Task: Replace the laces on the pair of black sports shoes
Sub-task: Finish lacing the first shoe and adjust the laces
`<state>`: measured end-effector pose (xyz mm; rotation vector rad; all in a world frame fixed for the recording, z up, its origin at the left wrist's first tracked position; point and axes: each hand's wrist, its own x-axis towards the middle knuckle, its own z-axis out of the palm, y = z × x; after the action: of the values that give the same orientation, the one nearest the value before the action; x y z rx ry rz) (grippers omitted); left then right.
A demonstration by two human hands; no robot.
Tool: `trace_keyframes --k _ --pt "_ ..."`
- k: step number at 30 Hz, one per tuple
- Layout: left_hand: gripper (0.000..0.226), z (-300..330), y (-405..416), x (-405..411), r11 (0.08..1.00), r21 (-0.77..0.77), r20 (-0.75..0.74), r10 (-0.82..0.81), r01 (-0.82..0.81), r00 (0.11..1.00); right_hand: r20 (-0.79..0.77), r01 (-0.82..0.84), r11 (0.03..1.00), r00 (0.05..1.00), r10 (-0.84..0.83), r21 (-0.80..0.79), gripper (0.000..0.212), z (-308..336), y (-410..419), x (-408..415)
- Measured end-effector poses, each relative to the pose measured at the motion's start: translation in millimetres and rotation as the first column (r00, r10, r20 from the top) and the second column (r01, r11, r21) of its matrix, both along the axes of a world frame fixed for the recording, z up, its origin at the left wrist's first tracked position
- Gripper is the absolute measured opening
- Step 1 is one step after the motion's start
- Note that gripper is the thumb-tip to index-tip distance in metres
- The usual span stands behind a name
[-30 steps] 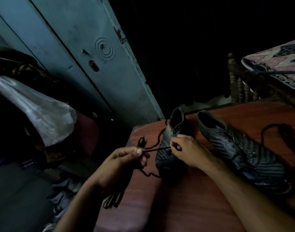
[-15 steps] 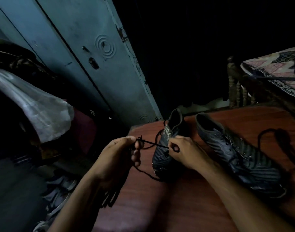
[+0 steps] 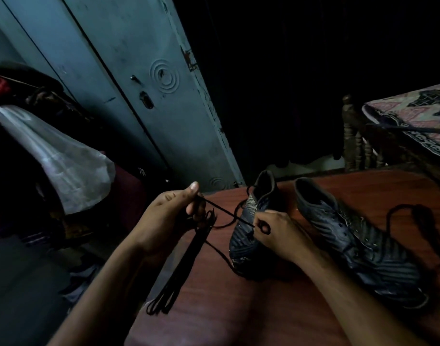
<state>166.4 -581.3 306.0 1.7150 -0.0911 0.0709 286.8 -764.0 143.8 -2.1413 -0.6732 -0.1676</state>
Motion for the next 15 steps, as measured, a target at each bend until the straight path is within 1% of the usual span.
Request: trace_keyframes --k 4,6,9,10,11,12,13,14,15 --pt "0.039 1 4 0 0.996 -0.051 0.075 -0.069 0.073 0.995 -0.036 0.008 0.999 0.999 -0.007 0.037 0.015 0 0 2" --pt "0.038 2 7 1 0.994 -0.09 0.095 -0.051 0.06 0.994 -0.042 0.005 0.999 0.999 -0.003 0.046 0.015 -1 0 2" --pt "0.037 4 9 3 0.993 -0.087 0.06 -0.079 0.084 0.995 -0.027 -0.007 0.998 1.0 0.009 0.067 0.01 0 2 2" --pt "0.036 5 8 4 0.994 -0.05 0.036 -0.098 0.1 0.995 -0.001 -0.015 0.997 1.0 0.015 0.076 0.005 3 1 0" --pt "0.036 7 7 5 0.994 0.012 0.013 -0.11 0.11 0.994 0.049 -0.038 0.994 0.998 0.033 0.106 0.005 6 1 -1" --pt "0.038 10 4 6 0.989 0.098 -0.005 -0.106 0.106 0.994 0.087 -0.071 0.985 0.994 0.058 0.156 0.016 13 1 -3" --pt "0.039 13 1 7 0.976 0.194 -0.011 -0.101 0.101 0.995 0.092 -0.137 0.959 0.989 0.117 0.248 0.026 22 1 -8" --pt "0.041 14 -1 9 0.952 0.288 -0.005 -0.107 0.104 0.994 0.048 -0.221 0.904 0.975 0.219 0.366 0.031 34 1 -15" --pt "0.043 15 -3 12 0.917 0.378 0.007 -0.136 0.124 0.991 0.001 -0.316 0.807 0.931 0.364 0.499 0.033 45 1 -23"
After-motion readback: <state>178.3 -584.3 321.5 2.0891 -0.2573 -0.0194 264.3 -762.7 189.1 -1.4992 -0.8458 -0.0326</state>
